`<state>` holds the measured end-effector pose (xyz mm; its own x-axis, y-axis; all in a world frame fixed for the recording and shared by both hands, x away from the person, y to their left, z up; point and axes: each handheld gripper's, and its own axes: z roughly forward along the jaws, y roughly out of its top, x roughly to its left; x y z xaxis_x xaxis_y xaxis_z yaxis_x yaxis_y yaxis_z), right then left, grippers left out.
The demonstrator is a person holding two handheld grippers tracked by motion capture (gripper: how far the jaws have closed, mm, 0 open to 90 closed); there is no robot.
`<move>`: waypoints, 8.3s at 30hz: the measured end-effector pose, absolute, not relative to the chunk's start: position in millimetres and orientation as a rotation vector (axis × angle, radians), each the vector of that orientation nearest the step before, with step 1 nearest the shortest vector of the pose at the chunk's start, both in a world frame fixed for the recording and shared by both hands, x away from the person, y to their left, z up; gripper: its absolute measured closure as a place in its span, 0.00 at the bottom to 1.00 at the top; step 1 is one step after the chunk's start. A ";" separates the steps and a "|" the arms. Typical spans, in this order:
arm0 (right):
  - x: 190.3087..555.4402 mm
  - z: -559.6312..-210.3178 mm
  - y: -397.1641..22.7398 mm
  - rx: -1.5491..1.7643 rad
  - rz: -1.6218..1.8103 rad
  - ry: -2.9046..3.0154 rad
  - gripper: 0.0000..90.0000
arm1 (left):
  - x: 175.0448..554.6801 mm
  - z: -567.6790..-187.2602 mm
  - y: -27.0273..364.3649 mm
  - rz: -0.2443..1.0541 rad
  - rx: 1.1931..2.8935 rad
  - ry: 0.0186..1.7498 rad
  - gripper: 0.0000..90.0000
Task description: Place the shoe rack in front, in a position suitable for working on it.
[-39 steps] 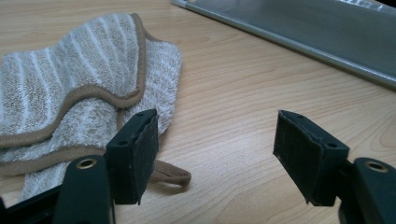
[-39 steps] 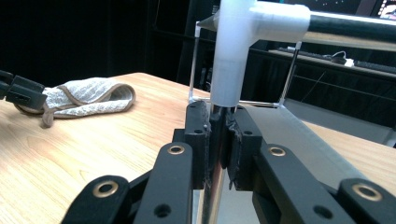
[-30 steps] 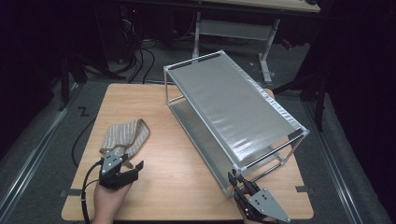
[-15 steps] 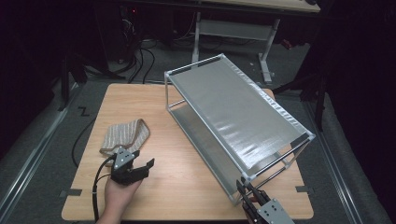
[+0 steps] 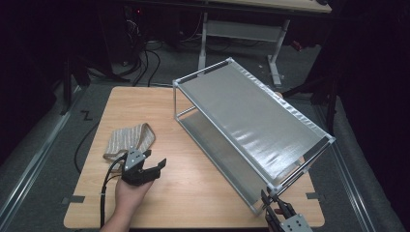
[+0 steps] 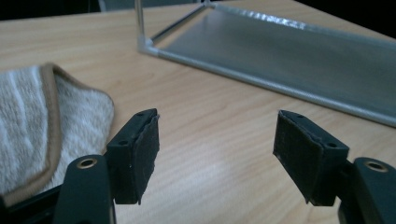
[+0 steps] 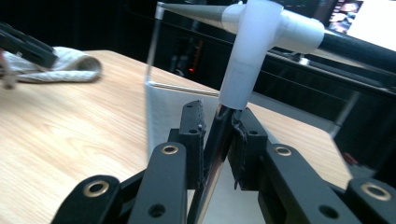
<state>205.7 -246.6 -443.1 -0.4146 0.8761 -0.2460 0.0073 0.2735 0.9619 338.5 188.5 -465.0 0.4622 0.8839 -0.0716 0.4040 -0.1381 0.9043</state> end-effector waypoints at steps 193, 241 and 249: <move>286.5 -443.5 -310.2 1.117 1.219 1.534 0.90 | 307.4 -503.2 284.5 0.708 1.884 1.447 0.76; 281.4 -443.7 -299.1 1.065 1.245 1.576 0.89 | 344.5 -471.9 233.3 0.727 1.818 1.173 0.84; 279.4 -444.6 -280.3 0.994 1.306 1.648 0.86 | 376.1 -473.0 255.2 0.742 1.789 1.216 0.84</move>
<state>279.4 -280.3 -444.6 -0.3773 0.9193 -0.1118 0.1012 0.1609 0.9818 376.1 255.2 -473.0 0.3573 0.9338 0.0193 0.4440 -0.1880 0.8761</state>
